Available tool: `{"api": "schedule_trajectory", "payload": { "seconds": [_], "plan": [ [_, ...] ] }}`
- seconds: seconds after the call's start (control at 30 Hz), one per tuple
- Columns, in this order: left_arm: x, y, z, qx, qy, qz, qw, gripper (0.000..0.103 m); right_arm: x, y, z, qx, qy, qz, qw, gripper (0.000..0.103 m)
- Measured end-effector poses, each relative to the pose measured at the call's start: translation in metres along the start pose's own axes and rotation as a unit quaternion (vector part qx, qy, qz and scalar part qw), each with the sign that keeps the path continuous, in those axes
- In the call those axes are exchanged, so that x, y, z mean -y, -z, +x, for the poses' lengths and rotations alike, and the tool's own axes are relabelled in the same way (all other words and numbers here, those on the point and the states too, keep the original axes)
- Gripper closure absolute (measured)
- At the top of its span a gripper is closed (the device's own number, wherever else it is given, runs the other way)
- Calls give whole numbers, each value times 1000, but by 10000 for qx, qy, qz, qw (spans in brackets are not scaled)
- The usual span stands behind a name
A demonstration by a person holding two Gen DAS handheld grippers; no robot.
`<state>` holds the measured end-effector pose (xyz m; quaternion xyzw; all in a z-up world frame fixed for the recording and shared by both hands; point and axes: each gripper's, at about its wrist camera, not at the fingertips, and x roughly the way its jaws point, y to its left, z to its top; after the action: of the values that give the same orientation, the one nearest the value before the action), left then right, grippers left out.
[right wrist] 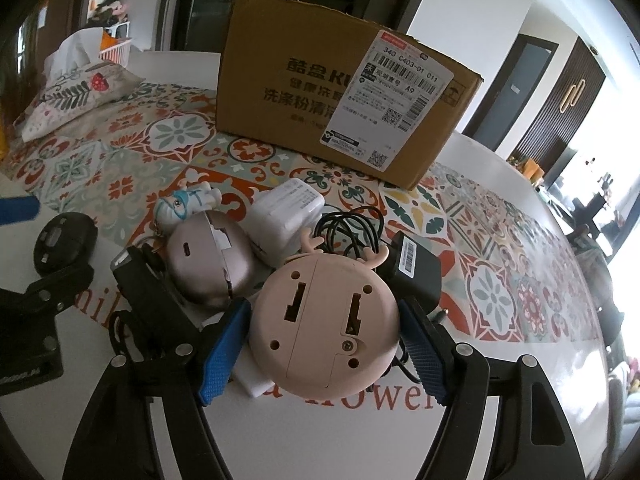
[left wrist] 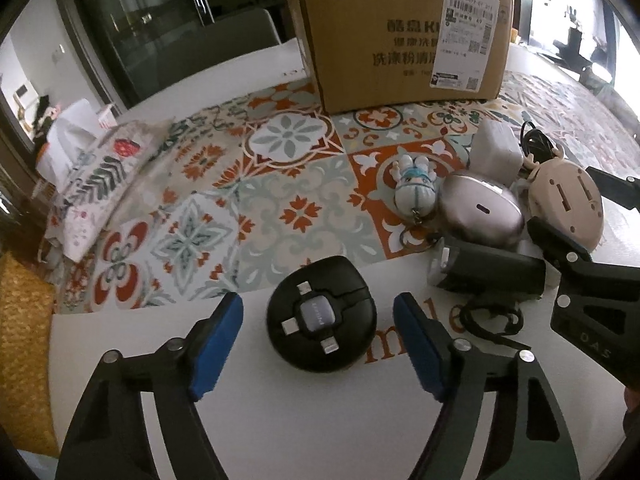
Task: Organize rigid objects
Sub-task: 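Grasp the black round puck with the left tool while the right tool grasps the pink deer-eared gadget, then carry the black puck with the left tool while the right tool carries the pink gadget over the box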
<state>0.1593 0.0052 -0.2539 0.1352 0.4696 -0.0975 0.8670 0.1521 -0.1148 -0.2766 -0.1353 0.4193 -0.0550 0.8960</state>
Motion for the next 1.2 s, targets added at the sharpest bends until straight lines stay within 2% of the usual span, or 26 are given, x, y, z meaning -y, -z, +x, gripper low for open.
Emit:
{"api": "schedule_trajectory", "payload": {
  "seconds": [0.07,0.23,0.43,0.7,1.2],
  "plan": [
    [-1,1,5,-54,91,-78,9999,31,-1,0,0,13,11,-4,10000,28],
    [-3,2,3,27,167,-178,9997,48,-2,0,0,23,-48,-8,10000,28],
    [-4,2,-4,6,171,-193,9997,48,-2,0,-5,77,-105,6,9999,28],
    [-3,-6,-34,271,160,-226,9992,48,6,-4,-26,300,-151,113,9994,28],
    [1,-60,-103,1046,240,-261,9939,48,51,-44,-82,982,-222,502,9937,28]
  ]
}}
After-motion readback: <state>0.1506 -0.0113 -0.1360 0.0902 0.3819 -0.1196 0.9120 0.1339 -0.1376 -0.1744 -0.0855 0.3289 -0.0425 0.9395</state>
